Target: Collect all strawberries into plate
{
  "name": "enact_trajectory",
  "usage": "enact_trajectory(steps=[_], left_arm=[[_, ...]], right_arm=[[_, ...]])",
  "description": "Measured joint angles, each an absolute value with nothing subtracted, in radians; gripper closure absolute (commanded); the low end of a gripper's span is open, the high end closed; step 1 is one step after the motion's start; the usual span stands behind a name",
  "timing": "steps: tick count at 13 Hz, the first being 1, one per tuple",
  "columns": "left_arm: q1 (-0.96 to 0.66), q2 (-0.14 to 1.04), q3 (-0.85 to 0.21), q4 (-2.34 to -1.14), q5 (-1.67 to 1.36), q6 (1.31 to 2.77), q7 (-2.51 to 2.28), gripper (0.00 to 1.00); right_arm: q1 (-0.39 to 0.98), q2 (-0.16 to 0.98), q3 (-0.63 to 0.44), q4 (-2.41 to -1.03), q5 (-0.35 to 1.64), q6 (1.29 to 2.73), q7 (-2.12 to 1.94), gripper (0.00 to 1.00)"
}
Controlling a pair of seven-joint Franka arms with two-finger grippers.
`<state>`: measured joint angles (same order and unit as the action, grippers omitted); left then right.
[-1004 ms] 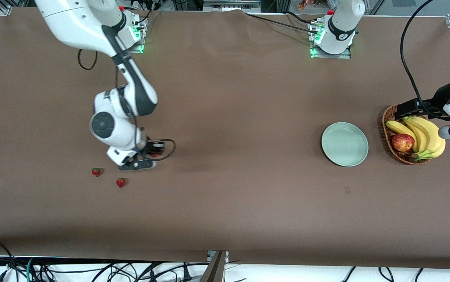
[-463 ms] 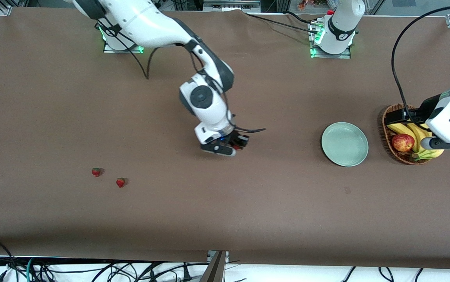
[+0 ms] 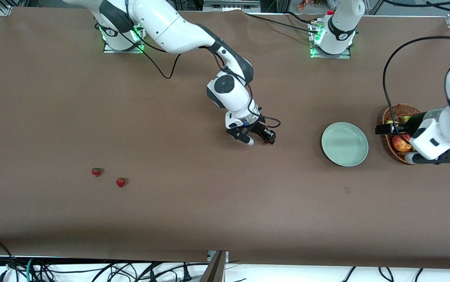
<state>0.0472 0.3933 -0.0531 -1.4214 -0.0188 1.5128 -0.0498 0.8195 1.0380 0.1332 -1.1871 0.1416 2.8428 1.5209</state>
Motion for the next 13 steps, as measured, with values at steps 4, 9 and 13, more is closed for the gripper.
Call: enact_trajectory(steps=[4,9,13], left_arm=[[-0.005,0.467,-0.058,-1.424,-0.043,1.625,-0.056,0.00],[-0.123,0.579,-0.062,-1.425,-0.064,1.719,-0.187,0.00],[-0.170,0.644,-0.063,-1.435,-0.079,1.835,-0.276,0.00]], right_arm=[[0.811,1.033,0.131,-1.170,0.133,2.838,1.592,0.02],[0.753,0.997,0.113,-1.156,0.084,2.583,1.240,0.02],[0.592,0.916,0.119,-1.140,0.081,2.231,0.843,0.02]])
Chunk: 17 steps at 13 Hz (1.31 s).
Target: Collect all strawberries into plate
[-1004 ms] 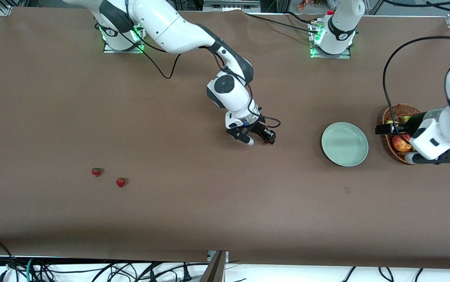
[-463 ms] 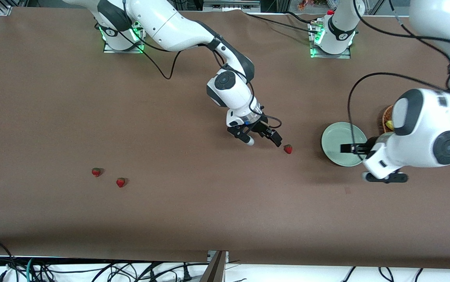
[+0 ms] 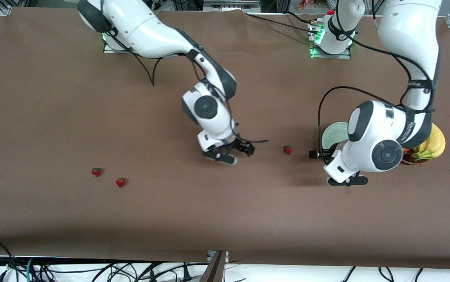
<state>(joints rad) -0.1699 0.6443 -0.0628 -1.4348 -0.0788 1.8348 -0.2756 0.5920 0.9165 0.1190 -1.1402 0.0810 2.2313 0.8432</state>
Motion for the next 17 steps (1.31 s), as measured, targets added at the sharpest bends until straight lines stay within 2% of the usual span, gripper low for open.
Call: enact_trajectory(steps=[2,5,8,11,14,15,17], left_arm=[[-0.201,0.694,-0.065,-1.439,-0.082,1.914,-0.336,0.00],[-0.250,0.742,-0.065,-1.468,-0.082,2.026,-0.388,0.00],[-0.275,0.749,-0.065,-1.551,-0.082,2.127,-0.414,0.00],[-0.307,0.749,-0.066,-1.588,-0.082,2.138,-0.459,0.00],[-0.342,0.749,-0.066,-1.604,-0.082,2.138,-0.514,0.00],[-0.348,0.749,-0.066,-1.608,-0.082,2.138,-0.523,0.02],[-0.350,0.746,-0.064,-1.618,-0.082,2.138,-0.526,0.12]], right_arm=[[0.510,0.872,0.118,-1.141,0.080,2.123,0.622,0.02],[0.400,0.869,0.111,-1.158,0.049,2.081,0.374,0.02],[0.365,0.871,0.029,-1.199,0.011,2.052,0.199,0.01],[0.354,0.871,-0.058,-1.249,0.007,2.049,0.024,0.02],[0.296,0.870,-0.071,-1.260,0.005,2.049,-0.118,0.05],[0.275,0.870,-0.071,-1.260,0.005,2.049,-0.144,0.06],[0.251,0.871,-0.071,-1.267,0.001,2.049,-0.170,0.11]])
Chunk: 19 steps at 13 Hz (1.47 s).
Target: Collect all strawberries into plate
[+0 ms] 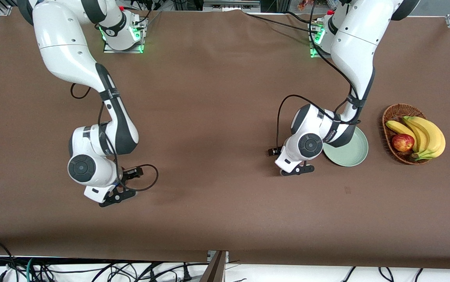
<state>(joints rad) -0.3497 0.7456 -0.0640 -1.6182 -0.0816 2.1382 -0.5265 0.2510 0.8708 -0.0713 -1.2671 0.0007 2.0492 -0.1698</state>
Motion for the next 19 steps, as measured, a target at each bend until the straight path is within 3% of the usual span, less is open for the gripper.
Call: enact_trajectory(steps=[3,4,6,8,11,12,16,19], left_arm=[[-0.349,0.736,-0.060,-1.630,-0.082,2.138,-0.527,0.45],[-0.349,0.733,-0.059,-1.631,-0.082,2.138,-0.527,0.47],[-0.349,0.729,-0.059,-1.633,-0.082,2.138,-0.527,0.42],[-0.347,0.728,-0.055,-1.633,-0.081,2.138,-0.526,0.44],[-0.345,0.728,-0.054,-1.633,-0.081,2.138,-0.526,0.73],[-0.345,0.728,-0.054,-1.633,-0.081,2.138,-0.526,0.75],[-0.345,0.727,-0.050,-1.633,-0.081,2.138,-0.526,0.88],[-0.325,0.710,-0.039,-1.626,-0.081,2.132,-0.512,0.89]], right_arm=[[0.247,0.878,-0.070,-1.277,-0.018,2.052,-0.177,0.17],[0.247,0.883,-0.070,-1.279,-0.019,2.056,-0.177,0.21],[0.241,0.894,-0.071,-1.280,-0.020,2.069,-0.196,0.29],[0.224,0.909,-0.071,-1.280,-0.020,2.076,-0.217,0.45],[0.215,0.923,-0.071,-1.280,-0.020,2.088,-0.222,0.78],[0.215,0.925,-0.070,-1.280,-0.020,2.090,-0.221,0.86],[0.218,0.924,-0.059,-1.268,-0.015,2.095,-0.213,0.88],[0.245,0.916,-0.045,-1.234,0.002,2.058,-0.119,0.88]])
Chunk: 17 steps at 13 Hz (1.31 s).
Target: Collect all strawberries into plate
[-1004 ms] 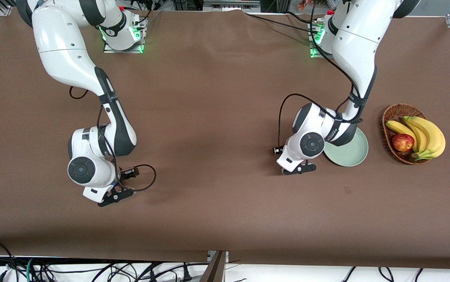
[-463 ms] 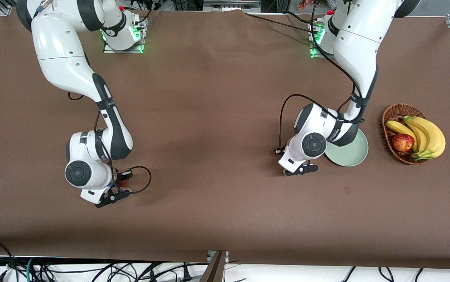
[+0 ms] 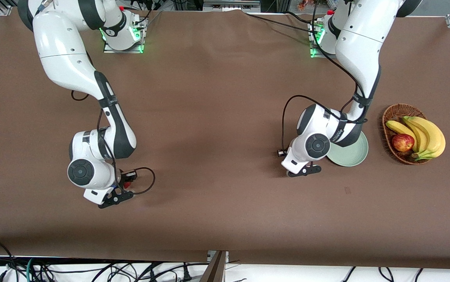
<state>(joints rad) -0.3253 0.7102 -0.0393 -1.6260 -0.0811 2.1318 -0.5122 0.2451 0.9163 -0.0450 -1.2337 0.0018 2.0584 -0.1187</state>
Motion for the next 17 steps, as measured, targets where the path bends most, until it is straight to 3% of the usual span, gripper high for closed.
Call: enact_trajectory(steps=[3,6,9,12,14,16,17], left_arm=[[-0.229,0.636,-0.032,-1.578,-0.080,1.955,-0.333,0.84],[-0.070,0.543,-0.026,-1.569,-0.058,1.808,-0.086,0.85],[0.042,0.518,-0.026,-1.593,-0.041,1.776,0.094,0.85],[0.094,0.523,-0.027,-1.673,-0.041,1.827,0.182,0.85],[0.094,0.525,-0.032,-1.743,-0.040,1.915,0.201,0.84],[0.094,0.527,-0.036,-1.804,-0.040,2.002,0.238,0.83],[0.098,0.528,-0.036,-1.823,-0.040,2.040,0.260,0.83]], right_arm=[[0.327,0.901,-0.020,-1.163,0.063,1.962,0.091,0.87],[0.356,0.897,0.067,-1.135,0.179,1.965,0.345,0.87],[0.393,0.911,0.160,-1.136,0.216,2.117,0.598,0.86],[0.533,0.937,0.174,-1.137,0.232,2.290,0.882,0.82],[0.634,0.941,0.174,-1.137,0.234,2.401,1.055,0.60],[0.705,0.940,0.173,-1.136,0.234,2.486,1.170,0.25],[0.727,0.938,0.172,-1.135,0.234,2.502,1.190,0.18]])
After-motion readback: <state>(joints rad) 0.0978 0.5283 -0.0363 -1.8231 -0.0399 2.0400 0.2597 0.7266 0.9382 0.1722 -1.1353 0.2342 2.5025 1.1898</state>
